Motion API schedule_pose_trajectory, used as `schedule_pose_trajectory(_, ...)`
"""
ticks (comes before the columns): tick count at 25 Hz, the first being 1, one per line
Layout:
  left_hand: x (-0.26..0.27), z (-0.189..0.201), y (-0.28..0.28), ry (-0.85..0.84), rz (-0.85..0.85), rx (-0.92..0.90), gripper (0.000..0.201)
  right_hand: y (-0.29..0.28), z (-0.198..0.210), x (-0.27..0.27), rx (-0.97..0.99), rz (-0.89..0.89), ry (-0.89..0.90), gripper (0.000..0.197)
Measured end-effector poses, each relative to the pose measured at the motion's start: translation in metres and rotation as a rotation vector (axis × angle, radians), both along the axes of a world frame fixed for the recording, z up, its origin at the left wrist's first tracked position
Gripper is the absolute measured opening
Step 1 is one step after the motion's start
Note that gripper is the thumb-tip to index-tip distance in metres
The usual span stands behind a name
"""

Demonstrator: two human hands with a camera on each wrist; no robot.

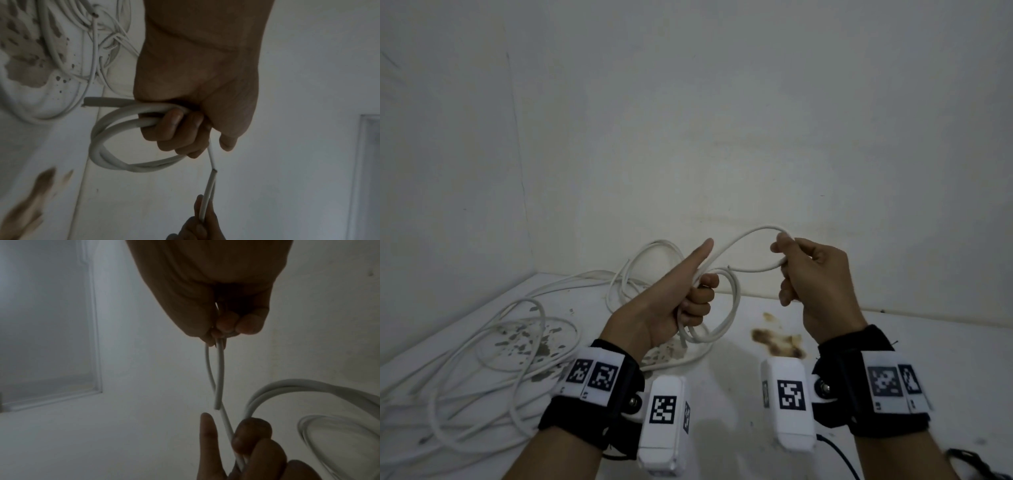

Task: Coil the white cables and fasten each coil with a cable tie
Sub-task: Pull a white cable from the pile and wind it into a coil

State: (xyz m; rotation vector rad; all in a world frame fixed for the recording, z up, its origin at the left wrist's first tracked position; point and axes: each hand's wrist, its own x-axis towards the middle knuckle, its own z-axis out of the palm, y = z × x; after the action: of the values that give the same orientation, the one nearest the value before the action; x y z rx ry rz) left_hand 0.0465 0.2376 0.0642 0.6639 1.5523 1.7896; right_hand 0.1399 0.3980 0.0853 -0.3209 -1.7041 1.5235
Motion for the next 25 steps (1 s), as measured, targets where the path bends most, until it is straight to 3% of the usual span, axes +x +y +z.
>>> schedule_pose_trajectory(7, 0.004, -0.003, 0.002, 0.085, 0.026, -0.103, 0.049, 0.011, 0.001, 0.006, 0.038, -0.128, 0.073, 0.025)
schedule_pose_trajectory(20, 0.005, -0.002, 0.002, 0.167, 0.039, -0.224, 0.056, 0.018, 0.001, 0.009, -0.017, -0.174, 0.080, 0.027)
schedule_pose_trajectory(25, 0.000, -0.003, 0.000, 0.068, 0.096, -0.092, 0.057, 0.019, -0.004, 0.004, -0.008, -0.102, 0.033, 0.031)
